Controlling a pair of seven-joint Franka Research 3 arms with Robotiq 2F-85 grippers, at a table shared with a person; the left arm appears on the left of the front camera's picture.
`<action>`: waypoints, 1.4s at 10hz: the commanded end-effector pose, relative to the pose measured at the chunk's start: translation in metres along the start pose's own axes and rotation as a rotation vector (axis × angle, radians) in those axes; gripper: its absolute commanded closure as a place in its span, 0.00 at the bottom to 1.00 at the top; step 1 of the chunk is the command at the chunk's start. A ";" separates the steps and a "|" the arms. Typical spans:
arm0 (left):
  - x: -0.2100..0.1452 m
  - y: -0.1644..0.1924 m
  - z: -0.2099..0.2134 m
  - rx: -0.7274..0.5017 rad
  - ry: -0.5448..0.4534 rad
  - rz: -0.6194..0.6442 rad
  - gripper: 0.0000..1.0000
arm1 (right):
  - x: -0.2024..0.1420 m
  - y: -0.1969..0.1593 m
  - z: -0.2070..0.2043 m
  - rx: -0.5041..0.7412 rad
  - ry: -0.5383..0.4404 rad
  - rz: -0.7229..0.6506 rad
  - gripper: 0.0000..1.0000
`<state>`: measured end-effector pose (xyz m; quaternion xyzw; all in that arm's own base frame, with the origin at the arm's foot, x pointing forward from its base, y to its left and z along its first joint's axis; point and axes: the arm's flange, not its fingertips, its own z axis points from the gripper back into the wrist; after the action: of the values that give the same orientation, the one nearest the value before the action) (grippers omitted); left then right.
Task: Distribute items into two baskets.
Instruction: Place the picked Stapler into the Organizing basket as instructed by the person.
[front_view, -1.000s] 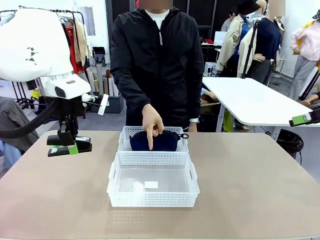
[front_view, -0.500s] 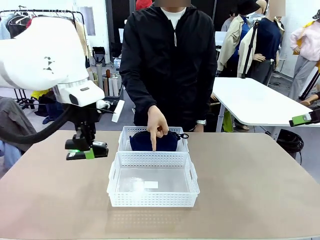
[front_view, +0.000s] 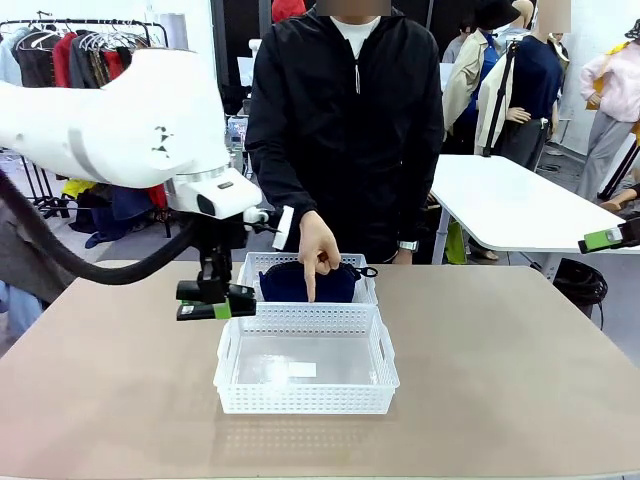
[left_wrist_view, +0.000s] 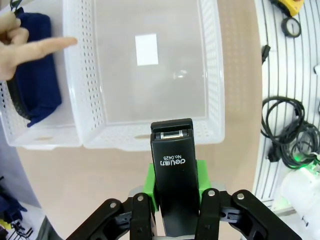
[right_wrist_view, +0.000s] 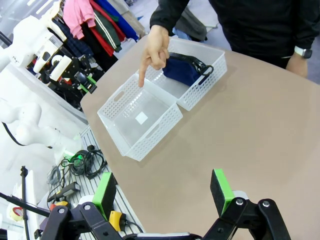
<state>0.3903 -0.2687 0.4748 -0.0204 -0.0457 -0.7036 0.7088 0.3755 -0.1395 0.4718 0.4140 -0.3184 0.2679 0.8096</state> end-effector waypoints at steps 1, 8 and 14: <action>0.021 0.006 -0.001 -0.001 -0.024 0.036 1.00 | 0.001 0.001 0.001 -0.003 0.003 -0.002 0.00; 0.107 0.006 -0.042 -0.002 -0.028 0.008 1.00 | 0.001 0.001 0.001 -0.003 0.003 -0.002 0.00; 0.138 0.017 -0.086 -0.044 -0.015 -0.026 1.00 | 0.001 0.001 0.001 -0.003 0.003 -0.002 0.00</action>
<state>0.4091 -0.4107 0.4024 -0.0451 -0.0304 -0.7184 0.6935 0.3755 -0.1395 0.4718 0.4139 -0.3184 0.2678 0.8097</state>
